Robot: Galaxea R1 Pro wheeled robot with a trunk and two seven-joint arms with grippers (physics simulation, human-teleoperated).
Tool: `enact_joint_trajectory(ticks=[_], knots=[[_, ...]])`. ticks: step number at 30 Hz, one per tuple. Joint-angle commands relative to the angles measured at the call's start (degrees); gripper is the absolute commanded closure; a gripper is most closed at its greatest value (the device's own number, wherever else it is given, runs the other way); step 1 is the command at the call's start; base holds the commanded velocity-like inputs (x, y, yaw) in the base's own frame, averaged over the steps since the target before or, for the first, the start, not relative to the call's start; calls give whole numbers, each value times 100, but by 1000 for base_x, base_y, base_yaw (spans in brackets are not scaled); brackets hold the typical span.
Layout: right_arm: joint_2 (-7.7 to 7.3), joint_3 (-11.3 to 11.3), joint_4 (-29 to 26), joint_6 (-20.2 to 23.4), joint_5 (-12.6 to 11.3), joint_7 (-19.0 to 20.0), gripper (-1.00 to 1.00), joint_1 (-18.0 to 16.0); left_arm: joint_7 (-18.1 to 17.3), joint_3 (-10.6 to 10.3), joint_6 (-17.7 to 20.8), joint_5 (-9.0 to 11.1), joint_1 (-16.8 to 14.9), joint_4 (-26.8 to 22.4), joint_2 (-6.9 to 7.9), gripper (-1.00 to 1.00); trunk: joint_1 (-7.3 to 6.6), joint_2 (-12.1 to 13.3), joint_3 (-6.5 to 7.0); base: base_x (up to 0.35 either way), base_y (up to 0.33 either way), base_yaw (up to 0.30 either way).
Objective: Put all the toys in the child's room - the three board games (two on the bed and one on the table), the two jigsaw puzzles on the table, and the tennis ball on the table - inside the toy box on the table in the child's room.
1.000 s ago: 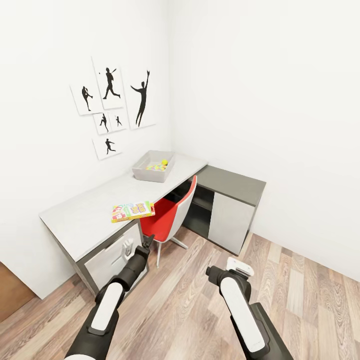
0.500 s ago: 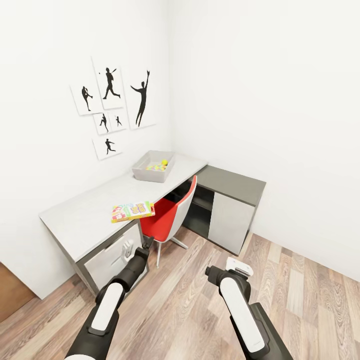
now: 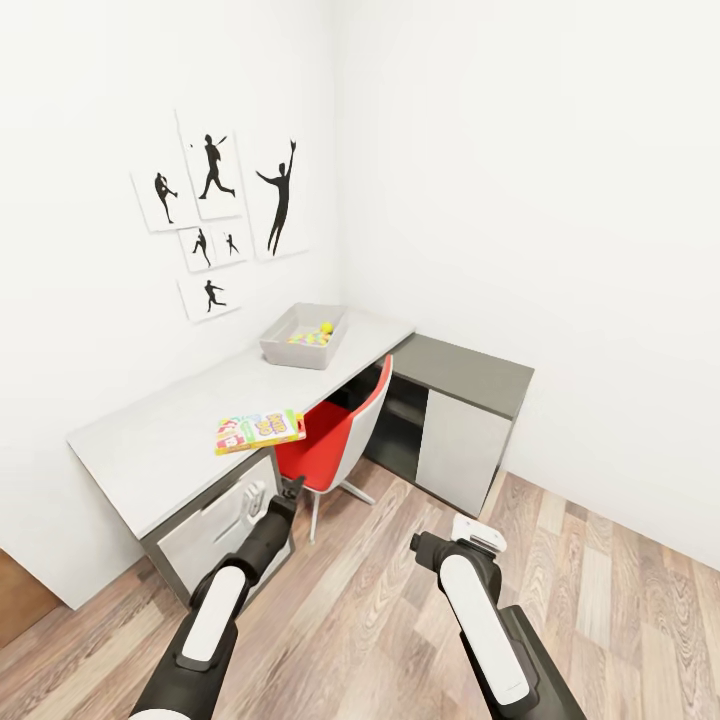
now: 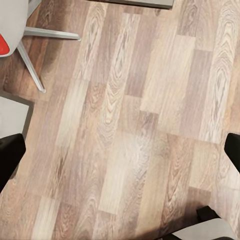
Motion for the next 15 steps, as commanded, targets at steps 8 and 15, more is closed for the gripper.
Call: enact_joint_trajectory(ticks=[8,15], knots=[[0,6,-1,34,-47,-46,-100,-7,488,28,-273,239,-5,110,-8,-100,4,-13,-12,3,-1,0],[0,8,2,34,-49,-45,-100,-7,1159,26,-321,363,-5,127,-8,-100,4,-13,-12,0,0,0]])
